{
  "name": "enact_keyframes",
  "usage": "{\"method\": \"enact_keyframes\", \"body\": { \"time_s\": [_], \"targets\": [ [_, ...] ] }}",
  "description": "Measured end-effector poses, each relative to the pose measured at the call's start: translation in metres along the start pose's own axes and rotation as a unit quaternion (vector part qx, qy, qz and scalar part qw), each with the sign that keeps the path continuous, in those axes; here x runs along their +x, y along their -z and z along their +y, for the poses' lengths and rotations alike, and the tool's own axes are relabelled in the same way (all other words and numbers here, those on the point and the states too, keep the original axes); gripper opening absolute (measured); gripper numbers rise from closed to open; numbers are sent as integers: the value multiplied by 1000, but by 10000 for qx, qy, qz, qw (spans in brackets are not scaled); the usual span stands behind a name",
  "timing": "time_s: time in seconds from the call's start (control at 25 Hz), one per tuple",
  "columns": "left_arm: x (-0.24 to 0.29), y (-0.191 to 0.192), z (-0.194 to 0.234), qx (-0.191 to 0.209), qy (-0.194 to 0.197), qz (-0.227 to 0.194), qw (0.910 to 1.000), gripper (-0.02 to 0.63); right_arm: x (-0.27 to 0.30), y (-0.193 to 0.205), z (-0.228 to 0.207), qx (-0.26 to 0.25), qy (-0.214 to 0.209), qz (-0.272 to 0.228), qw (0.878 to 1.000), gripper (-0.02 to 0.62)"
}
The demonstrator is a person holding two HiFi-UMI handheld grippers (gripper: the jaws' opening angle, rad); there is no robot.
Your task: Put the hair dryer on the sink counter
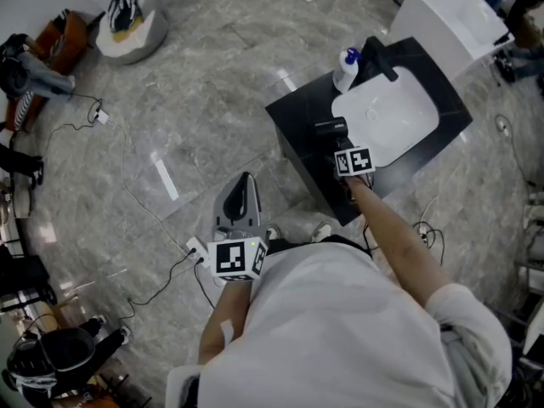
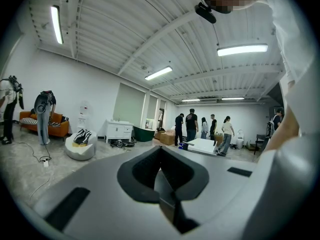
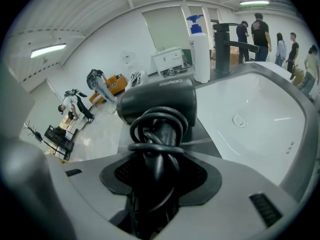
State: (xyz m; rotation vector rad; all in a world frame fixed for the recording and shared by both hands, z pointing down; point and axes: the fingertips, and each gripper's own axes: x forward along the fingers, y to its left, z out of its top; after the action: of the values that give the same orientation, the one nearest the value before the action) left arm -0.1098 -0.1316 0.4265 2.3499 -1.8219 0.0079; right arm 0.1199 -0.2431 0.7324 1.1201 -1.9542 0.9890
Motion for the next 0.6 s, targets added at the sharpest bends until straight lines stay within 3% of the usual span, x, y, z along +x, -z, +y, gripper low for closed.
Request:
{"method": "enact_keyframes", "body": {
  "time_s": [0.6],
  "targets": [
    [-3,4,-3,-42,43,31,10000,2,-2,2,0,79,-77,120,9999,233]
  ]
}}
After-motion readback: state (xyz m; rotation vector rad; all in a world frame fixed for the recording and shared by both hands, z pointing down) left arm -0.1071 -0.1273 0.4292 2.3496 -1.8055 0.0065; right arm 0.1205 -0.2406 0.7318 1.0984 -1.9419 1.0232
